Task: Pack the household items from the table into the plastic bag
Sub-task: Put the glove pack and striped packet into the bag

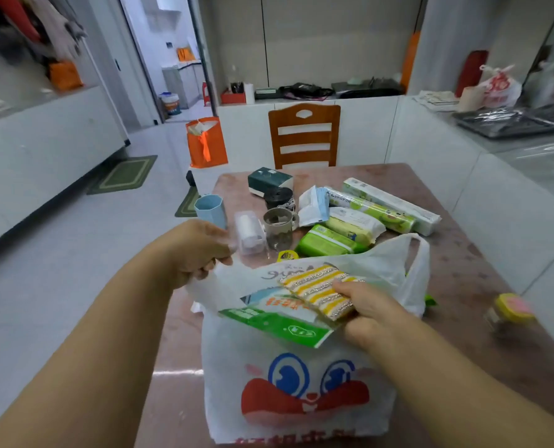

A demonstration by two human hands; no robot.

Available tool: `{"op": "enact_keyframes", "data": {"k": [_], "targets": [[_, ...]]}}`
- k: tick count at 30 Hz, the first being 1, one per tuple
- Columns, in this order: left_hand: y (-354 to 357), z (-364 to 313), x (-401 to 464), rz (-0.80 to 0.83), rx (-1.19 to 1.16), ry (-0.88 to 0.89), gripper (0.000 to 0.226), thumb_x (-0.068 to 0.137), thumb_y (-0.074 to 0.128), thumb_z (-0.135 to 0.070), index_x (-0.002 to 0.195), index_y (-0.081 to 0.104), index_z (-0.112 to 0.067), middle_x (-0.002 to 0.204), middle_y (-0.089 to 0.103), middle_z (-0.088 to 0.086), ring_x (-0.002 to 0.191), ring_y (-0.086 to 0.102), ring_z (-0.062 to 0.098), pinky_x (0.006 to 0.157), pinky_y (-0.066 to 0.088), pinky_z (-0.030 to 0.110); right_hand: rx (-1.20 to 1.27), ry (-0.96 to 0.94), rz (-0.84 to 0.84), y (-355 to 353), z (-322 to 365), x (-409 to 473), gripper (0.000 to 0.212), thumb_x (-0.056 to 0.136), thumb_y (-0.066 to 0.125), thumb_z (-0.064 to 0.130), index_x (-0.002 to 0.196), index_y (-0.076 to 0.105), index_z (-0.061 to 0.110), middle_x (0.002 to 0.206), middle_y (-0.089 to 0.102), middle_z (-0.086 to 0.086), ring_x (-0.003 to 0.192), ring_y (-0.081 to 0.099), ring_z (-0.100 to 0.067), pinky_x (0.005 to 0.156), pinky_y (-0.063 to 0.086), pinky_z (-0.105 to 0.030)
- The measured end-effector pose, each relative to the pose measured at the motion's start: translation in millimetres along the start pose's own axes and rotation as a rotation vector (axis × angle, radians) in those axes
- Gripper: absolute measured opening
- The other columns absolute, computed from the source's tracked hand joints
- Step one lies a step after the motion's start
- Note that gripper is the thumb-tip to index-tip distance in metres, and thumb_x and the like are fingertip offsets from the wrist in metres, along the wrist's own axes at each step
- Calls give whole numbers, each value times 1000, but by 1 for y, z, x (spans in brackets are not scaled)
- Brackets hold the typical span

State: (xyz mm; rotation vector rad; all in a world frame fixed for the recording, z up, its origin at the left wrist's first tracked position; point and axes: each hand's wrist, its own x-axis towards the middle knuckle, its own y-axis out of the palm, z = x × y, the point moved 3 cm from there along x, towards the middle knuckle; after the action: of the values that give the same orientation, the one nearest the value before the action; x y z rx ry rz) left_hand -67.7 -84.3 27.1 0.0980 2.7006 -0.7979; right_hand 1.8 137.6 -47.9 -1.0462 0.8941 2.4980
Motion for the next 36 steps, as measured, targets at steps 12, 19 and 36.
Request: {"op": "enact_keyframes", "data": {"k": [12, 19, 36], "targets": [[8, -27, -47, 126, -383, -15, 35, 98, 48, -29, 115, 59, -1, 107, 69, 23, 32, 32, 5, 29, 26, 11, -1889, -873, -33, 21, 9, -22, 62, 94, 9, 47, 107, 63, 19, 103, 63, -13, 100, 57, -31, 80, 46, -38], [22, -48, -42, 74, 80, 39, 39, 97, 41, -49, 112, 58, -18, 96, 71, 8, 50, 59, 15, 56, 55, 28, -1773, -541, 131, 18, 3, -7, 44, 104, 28, 29, 143, 40, 13, 142, 48, -14, 126, 48, -33, 102, 40, -40], [178, -125, -11, 244, 621, 330, 54, 92, 33, -62, 112, 58, -18, 104, 64, 5, 90, 60, 21, 84, 48, 35, -1288, -409, -1038, -228, 139, 73, 48, 86, 46, 41, 130, 47, 22, 134, 43, -9, 124, 37, -32, 98, 32, -45]]}}
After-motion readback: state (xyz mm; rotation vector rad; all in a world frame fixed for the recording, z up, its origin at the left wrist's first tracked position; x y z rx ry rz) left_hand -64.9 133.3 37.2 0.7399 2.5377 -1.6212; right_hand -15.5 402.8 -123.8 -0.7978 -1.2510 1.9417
